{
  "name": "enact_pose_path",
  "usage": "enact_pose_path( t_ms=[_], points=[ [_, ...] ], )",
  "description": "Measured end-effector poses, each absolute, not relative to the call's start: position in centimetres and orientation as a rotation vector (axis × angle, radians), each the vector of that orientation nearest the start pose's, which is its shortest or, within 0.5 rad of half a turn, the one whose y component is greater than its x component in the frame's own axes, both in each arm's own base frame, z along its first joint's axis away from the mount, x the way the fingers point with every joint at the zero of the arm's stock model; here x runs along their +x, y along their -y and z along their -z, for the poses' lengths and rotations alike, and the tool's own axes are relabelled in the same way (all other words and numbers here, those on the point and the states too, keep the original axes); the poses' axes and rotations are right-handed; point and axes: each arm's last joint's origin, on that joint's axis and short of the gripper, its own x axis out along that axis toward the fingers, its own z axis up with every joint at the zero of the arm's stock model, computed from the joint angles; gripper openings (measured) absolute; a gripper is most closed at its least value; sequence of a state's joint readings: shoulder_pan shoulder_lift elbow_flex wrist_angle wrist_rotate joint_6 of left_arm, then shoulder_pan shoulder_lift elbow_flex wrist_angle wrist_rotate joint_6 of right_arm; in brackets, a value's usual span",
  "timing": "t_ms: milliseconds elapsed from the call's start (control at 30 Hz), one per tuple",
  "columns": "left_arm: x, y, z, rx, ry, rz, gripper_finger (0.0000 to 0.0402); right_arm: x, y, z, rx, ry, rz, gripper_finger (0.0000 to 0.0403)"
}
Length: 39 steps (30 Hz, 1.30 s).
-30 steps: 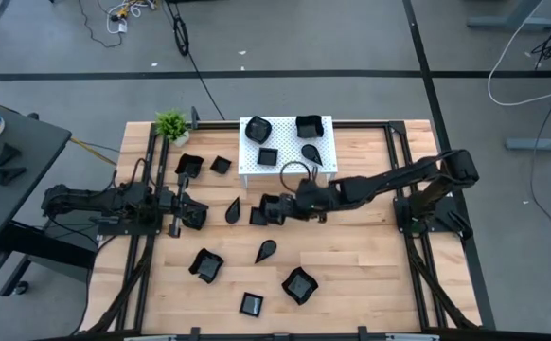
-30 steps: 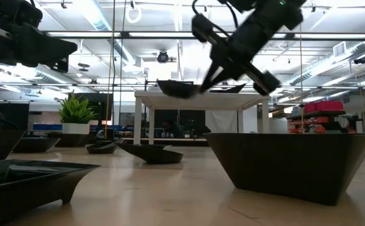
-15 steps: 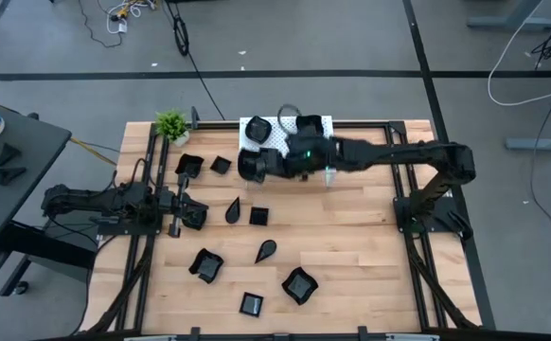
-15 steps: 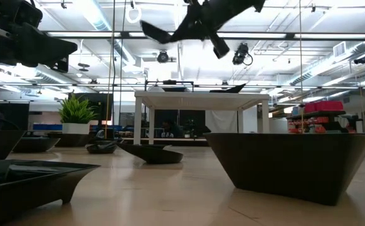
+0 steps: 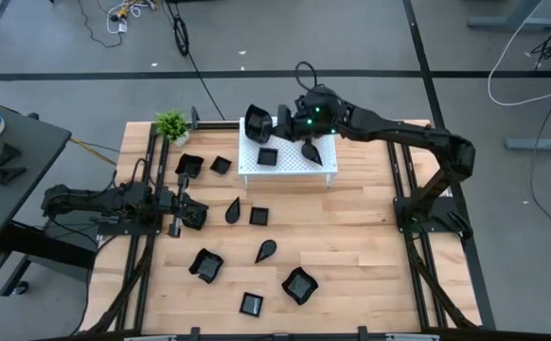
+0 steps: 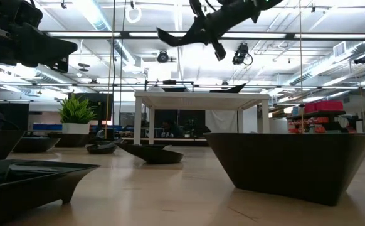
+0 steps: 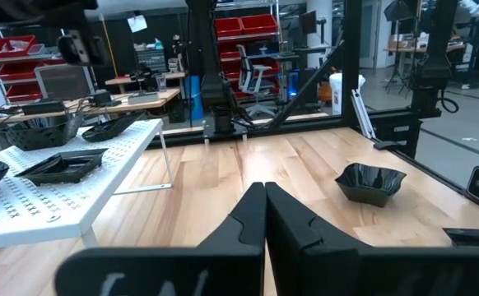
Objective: Pick & Place Mini shaped plates
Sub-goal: Stack the leaf-shaped plate on top of the leaf-shaped plate on the shelf
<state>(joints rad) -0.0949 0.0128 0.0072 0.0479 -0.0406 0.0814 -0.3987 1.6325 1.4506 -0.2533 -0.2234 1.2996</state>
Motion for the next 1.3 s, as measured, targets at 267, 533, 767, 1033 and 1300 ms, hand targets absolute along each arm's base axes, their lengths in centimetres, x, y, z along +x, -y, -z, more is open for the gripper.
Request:
enact_pose_path(
  t_ms=[267, 533, 767, 1033, 1300],
  points=[
    [9.8, 0.8, -17.0, 0.079, 0.044, 0.052, 0.0003, 34.1, 15.3, -33.6, 1.53, -0.203, 0.566, 0.0001],
    [9.8, 0.8, -17.0, 0.079, 0.044, 0.052, 0.0003, 33.7, 16.0, -33.5, 1.609, -0.101, 0.682, 0.0],
    [9.8, 0.8, -17.0, 0.079, 0.044, 0.052, 0.0003, 34.6, 16.4, -33.0, 1.65, -0.128, 0.706, 0.0],
    [9.8, 0.8, -17.0, 0.079, 0.045, 0.053, 0.0003, 36.9, 17.7, -34.0, 1.589, -0.165, 0.672, 0.0],
    [9.8, 0.8, -17.0, 0.079, 0.045, 0.052, 0.0003, 38.1, 19.1, -31.6, 1.635, -0.231, 0.707, 0.0]
  ],
)
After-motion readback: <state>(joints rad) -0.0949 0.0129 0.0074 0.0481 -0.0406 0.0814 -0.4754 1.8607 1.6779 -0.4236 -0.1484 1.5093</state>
